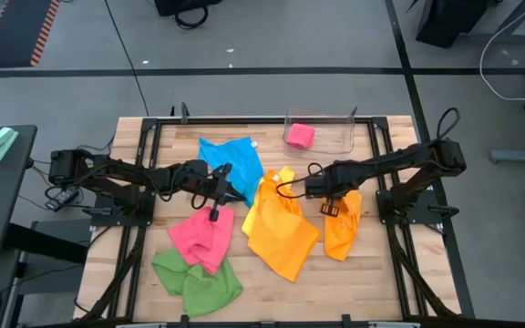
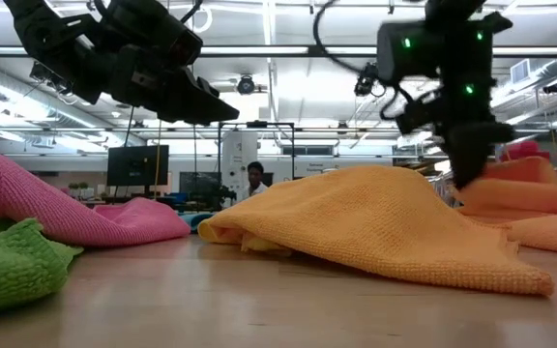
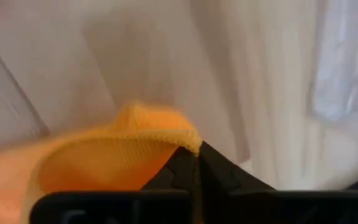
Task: Fold microfiber towels
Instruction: Fold the right orange microfiber cloth
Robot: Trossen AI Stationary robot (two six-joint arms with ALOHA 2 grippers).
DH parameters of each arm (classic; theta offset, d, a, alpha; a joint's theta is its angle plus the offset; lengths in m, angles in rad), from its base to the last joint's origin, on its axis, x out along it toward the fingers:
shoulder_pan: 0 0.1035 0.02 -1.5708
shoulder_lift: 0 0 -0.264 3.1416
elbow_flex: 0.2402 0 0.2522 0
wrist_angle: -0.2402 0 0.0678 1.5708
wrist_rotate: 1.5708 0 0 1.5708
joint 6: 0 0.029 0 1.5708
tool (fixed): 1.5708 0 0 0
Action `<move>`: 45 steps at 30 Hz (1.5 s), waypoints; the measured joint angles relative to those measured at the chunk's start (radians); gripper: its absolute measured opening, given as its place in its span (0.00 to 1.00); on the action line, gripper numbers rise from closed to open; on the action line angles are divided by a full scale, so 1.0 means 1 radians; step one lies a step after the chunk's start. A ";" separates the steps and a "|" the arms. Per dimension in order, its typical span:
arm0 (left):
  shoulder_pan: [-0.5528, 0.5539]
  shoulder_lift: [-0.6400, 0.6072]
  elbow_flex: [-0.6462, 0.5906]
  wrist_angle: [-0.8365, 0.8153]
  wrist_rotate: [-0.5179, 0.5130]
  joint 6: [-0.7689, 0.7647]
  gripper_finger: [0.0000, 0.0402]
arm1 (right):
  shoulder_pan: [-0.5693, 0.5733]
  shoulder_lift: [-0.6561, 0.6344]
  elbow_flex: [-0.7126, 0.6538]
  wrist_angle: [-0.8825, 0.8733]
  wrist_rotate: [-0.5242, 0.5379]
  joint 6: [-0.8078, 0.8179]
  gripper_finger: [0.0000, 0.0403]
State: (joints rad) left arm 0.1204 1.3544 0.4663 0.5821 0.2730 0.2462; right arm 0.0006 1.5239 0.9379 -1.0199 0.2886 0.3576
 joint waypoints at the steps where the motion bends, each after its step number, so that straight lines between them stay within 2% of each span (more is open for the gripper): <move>1: 0.000 0.000 0.000 0.010 0.000 0.000 0.06 | 0.000 -0.014 0.017 0.007 0.021 0.005 0.03; 7: -0.047 0.000 0.000 0.153 0.001 -0.006 0.04 | 0.010 -0.172 0.108 0.100 0.177 -0.053 0.03; 15: -0.108 0.000 0.000 0.391 0.001 -0.111 0.06 | 0.048 -0.408 0.100 0.512 0.125 -0.289 0.03; 18: -0.124 0.000 0.015 0.431 -0.030 -0.225 0.04 | 0.077 -0.442 0.100 0.634 0.082 -0.317 0.03; 21: -0.159 0.000 0.058 0.399 -0.059 -0.343 0.04 | 0.104 -0.444 0.099 0.732 0.033 -0.319 0.03; 24: -0.235 0.014 0.107 0.320 -0.103 -0.320 0.05 | 0.138 -0.416 0.099 0.793 0.008 -0.317 0.03; 29: -0.376 0.055 0.182 0.192 -0.346 -0.186 0.09 | 0.197 -0.331 0.098 0.864 0.008 -0.317 0.03; 32: -0.433 0.063 0.200 0.096 -0.486 -0.178 0.11 | 0.232 -0.276 0.098 0.866 0.025 -0.304 0.03; 35: -0.473 0.069 0.202 0.068 -0.564 -0.199 0.15 | 0.262 -0.231 0.097 0.870 0.063 -0.300 0.03; 38: -0.506 0.078 0.202 0.068 -0.596 -0.232 0.19 | 0.272 -0.214 0.098 0.896 0.086 -0.274 0.04; 45: -0.540 0.124 0.203 0.114 -0.602 -0.266 0.30 | 0.292 -0.162 0.098 0.982 0.088 -0.231 0.04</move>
State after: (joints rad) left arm -0.4195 1.4788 0.6689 0.6962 -0.3294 -0.0193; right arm 0.2930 1.3615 1.0355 -0.0384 0.3765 0.1267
